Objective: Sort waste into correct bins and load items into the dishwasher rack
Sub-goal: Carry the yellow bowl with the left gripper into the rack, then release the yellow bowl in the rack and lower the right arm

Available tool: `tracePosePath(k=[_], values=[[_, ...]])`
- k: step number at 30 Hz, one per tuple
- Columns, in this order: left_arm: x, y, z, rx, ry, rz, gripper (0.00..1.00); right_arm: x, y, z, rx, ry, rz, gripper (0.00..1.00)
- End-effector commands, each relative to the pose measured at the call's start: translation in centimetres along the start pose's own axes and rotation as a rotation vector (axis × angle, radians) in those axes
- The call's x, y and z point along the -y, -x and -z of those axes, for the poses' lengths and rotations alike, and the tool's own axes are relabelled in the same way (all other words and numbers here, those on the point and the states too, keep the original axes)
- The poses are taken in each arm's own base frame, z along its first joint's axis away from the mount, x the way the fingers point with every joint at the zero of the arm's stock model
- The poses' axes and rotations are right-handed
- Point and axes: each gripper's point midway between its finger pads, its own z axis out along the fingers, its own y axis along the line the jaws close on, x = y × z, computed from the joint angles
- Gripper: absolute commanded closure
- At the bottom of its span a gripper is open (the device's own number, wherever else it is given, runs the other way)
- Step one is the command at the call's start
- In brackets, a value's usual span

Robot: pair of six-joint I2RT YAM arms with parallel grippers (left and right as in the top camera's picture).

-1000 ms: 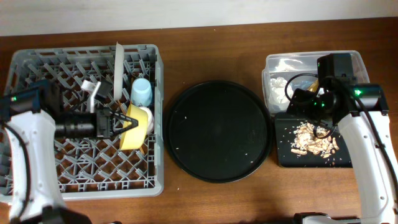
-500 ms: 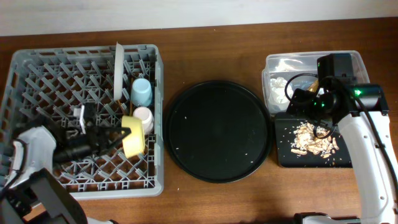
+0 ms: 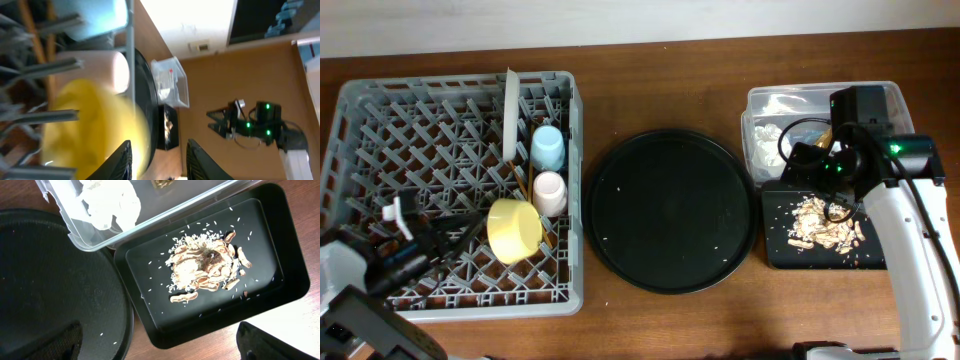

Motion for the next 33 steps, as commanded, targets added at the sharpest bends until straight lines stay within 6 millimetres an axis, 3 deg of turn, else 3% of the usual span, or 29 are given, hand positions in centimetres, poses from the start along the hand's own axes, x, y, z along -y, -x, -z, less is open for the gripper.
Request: tracePosePath(k=[1,4,6,7,11,13,14,16,18,20,23,24,25,26,27,30,33], values=[[0.3,2.2,2.5,0.101,-0.008,0.137,0.59,0.3,0.4,0.5,0.025,-0.008,-0.011,0.01],[3.0,4.0,3.8,0.128,-0.011,0.081,0.40,0.3,0.4,0.5,0.025,-0.008,-0.011,0.01],[5.5,3.8,3.5,0.095,-0.003,-0.031,0.27,0.3,0.4,0.5,0.025,-0.008,-0.011,0.01],[6.6,3.2,2.9,0.066,0.008,-0.080,0.01,0.3,0.4,0.5,0.025,-0.008,-0.011,0.01],[9.4,-0.7,0.0,-0.104,0.065,-0.228,0.01,0.3,0.4,0.5,0.025,-0.008,-0.011,0.01],[8.2,-2.5,-1.7,-0.240,0.174,-0.206,0.01,0.3,0.4,0.5,0.025,-0.008,-0.011,0.01],[6.6,-2.9,-2.3,-0.297,0.276,-0.173,0.01,0.3,0.4,0.5,0.025,-0.008,-0.011,0.01],[2.5,-2.9,-2.2,-0.341,0.585,-0.070,0.01,0.3,0.4,0.5,0.025,-0.008,-0.011,0.01],[0.7,-2.7,-2.0,-0.331,0.776,-0.052,0.01,0.3,0.4,0.5,0.025,-0.008,-0.011,0.01],[0.9,-2.6,-2.8,-0.324,0.857,-0.124,0.01,0.3,0.4,0.5,0.025,-0.008,-0.011,0.01],[2.4,-3.9,-5.6,-0.382,0.798,-0.211,0.01,0.3,0.4,0.5,0.025,-0.008,-0.011,0.01],[2.8,-5.0,-6.5,-0.423,0.767,-0.225,0.09,0.3,0.4,0.5,0.025,-0.008,-0.011,0.01],[2.9,-5.7,-7.0,-0.447,0.762,-0.238,0.67,0.3,0.4,0.5,0.025,-0.008,-0.011,0.01],[2.9,-6.0,-7.2,-0.459,0.760,-0.243,0.89,0.3,0.4,0.5,0.025,-0.008,-0.011,0.01],[2.4,-6.2,-7.1,-0.470,0.787,-0.255,1.00,0.3,0.4,0.5,0.025,-0.008,-0.011,0.01],[-1.2,-5.3,-5.6,-0.406,0.972,-0.220,1.00,0.3,0.4,0.5,0.025,-0.008,-0.011,0.01],[-3.1,-5.6,-5.3,-0.404,1.010,-0.220,1.00,0.3,0.4,0.5,0.025,-0.008,-0.011,0.02]])
